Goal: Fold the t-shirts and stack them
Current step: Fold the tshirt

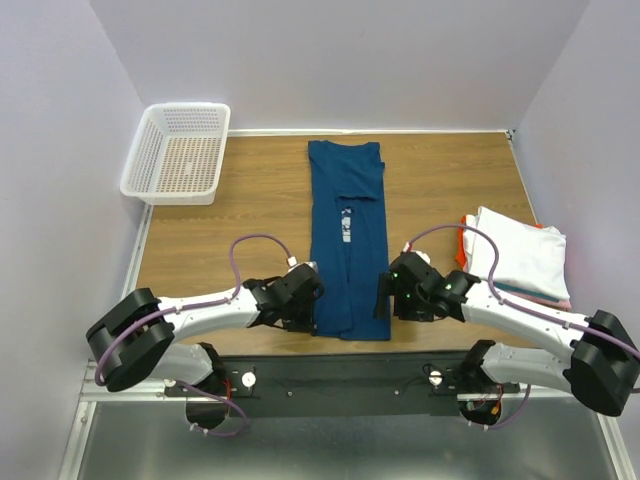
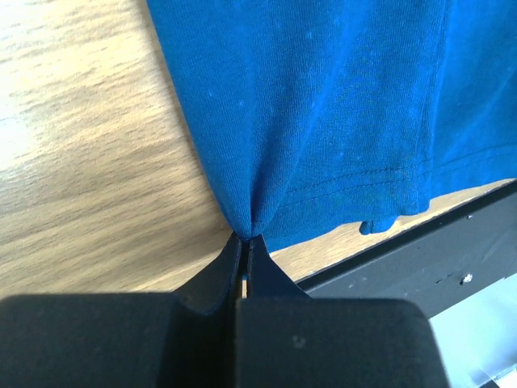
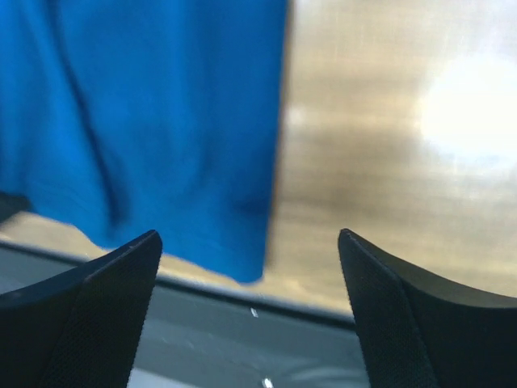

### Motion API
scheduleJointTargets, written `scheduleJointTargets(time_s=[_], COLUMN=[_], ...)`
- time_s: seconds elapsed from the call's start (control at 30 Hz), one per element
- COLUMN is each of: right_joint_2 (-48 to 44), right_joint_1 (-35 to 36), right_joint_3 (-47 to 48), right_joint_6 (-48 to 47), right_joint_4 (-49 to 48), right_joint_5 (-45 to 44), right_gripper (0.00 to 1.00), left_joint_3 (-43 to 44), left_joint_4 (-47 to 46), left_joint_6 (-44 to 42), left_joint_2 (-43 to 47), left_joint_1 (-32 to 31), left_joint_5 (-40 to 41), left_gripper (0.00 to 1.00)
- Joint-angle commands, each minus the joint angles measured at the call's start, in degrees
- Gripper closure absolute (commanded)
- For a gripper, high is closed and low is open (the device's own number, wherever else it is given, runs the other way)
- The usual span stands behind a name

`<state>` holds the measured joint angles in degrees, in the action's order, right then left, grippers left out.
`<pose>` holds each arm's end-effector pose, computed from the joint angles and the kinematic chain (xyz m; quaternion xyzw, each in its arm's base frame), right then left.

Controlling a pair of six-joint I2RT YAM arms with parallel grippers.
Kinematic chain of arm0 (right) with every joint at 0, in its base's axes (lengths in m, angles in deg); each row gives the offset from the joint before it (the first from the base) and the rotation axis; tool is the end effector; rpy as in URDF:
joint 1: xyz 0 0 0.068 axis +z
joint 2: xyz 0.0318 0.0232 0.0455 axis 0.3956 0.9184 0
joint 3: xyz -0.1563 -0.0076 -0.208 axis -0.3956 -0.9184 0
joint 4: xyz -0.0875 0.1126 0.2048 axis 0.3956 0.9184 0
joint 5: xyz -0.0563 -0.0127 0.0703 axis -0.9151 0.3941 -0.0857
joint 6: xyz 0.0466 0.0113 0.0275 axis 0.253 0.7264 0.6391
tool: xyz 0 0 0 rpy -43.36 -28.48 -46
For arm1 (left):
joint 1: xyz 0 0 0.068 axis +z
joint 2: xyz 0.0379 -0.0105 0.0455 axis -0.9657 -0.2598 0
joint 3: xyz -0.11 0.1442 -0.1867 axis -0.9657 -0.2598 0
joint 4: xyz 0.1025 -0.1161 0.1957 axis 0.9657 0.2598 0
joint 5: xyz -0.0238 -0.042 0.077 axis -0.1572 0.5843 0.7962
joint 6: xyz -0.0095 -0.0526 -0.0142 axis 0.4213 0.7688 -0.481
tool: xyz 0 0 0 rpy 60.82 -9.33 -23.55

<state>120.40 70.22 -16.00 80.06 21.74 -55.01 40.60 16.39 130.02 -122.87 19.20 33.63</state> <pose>0.1346 0.1391 0.1783 0.0203 0.9718 0.1425 0.1869 0.1219 -0.1833 0.1467 0.0218 0.9684 -0.2198 0.1160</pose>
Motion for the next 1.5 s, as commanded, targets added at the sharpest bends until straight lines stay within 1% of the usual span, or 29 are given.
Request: scheduleJointTargets(time_s=[0.0, 0.1, 0.23, 0.33, 0.37, 0.43, 0.47, 0.53, 0.57, 0.6, 0.8, 0.87, 0.93, 1.03, 1.13, 1.17, 1.23, 1.37, 1.43, 1.47], right_joint_2=[-0.99, 0.59, 3.23, 5.16, 5.77, 6.57, 7.35, 7.71, 7.63, 7.36, 2.19, 0.78, -1.51, -3.79, -4.59, -4.59, -4.07, -3.10, -2.75, -2.22], right_joint_1=[4.57, 6.43, 8.28, 8.54, 8.54, 8.81, 9.24, 9.68, 9.69, 9.77, 9.69, 9.95, 10.30, 10.65, 10.74, 10.83, 10.74, 10.65, 10.74, 10.65], right_joint_3=[-2.50, -2.51, -1.80, -1.80, -1.46, -1.45, -1.54, -1.89, -2.24, -2.50, -5.83, -6.46, -6.46, -5.06, -2.86, -1.90, -0.84, 3.55, 6.36, 7.15], right_joint_6=[7.04, 8.55, 9.69, 10.22, 10.39, 10.92, 11.18, 11.27, 11.36, 11.62, 12.41, 12.07, 11.28, 9.88, 8.29, 8.11, 8.02, 6.53, 4.86, 4.51], right_joint_4=[5.31, 5.13, 4.43, 3.29, 3.29, 3.29, 3.29, 3.38, 3.46, 3.55, 4.17, 3.29, 0.31, -2.07, -1.46, -1.11, -0.93, 0.47, 1.79, 2.05], right_joint_5=[1.47, 2.18, 1.13, 0.25, -0.10, -0.02, 0.25, 0.34, 0.16, -0.01, 2.27, 3.14, 6.29, 6.58, 5.17, 2.30, 0.87, -4.13, -10.35, -11.95], right_gripper=[0.09, 0.18, 0.21, 0.34, 0.44, 0.55, 0.65, 0.75, 0.94, 0.99, 0.99, 0.99, 0.99, 0.99, 0.99, 0.99, 0.99, 0.99, 0.99, 0.99], left_joint_3=[-2.23, -2.76, -4.16, -5.04, -5.22, -5.48, -5.83, -6.36, -6.62, -6.80, -10.84, -11.72, -11.64, -10.94, -9.71, -8.92, -7.95, -3.65, -0.75, 0.31], left_joint_4=[-0.78, -1.93, -3.60, -4.39, -4.57, -4.39, -4.30, -4.39, -4.13, -4.13, -3.51, -3.43, -3.51, -4.04, -3.08, -2.38, -1.85, -1.40, -2.54, -2.81], left_joint_6=[1.00, 1.18, 2.31, 2.67, 2.84, 3.11, 3.37, 3.46, 3.55, 3.55, 5.74, 6.10, 6.10, 5.48, 5.48, 5.57, 5.48, 4.96, 2.94, 1.80], left_joint_2=[1.17, 1.26, 1.96, 3.02, 3.80, 4.60, 5.21, 5.74, 5.75, 5.75, 8.90, 10.66, 13.47, 16.90, 18.75, 18.93, 18.84, 17.53, 15.34, 14.46], left_joint_1=[-0.50, -0.50, -0.50, -0.59, -0.59, -0.59, -0.59, -0.59, -0.59, -0.59, -0.59, -0.59, -0.68, -0.85, -0.86, -0.86, -0.86, -0.77, -0.24, 0.11], left_joint_5=[-2.01, -2.01, -2.88, -2.97, -2.97, -2.71, -2.45, -2.27, -2.10, -2.01, -2.89, -3.50, -3.68, -3.50, -1.84, -1.22, -0.78, 2.73, 5.18, 5.89], left_gripper=[1.00, 1.00, 1.00, 1.00, 1.00, 1.00, 1.00, 1.00, 1.00, 1.00, 1.00, 1.00, 1.00, 1.00, 1.00, 1.00, 1.00, 1.00, 1.00, 1.00])
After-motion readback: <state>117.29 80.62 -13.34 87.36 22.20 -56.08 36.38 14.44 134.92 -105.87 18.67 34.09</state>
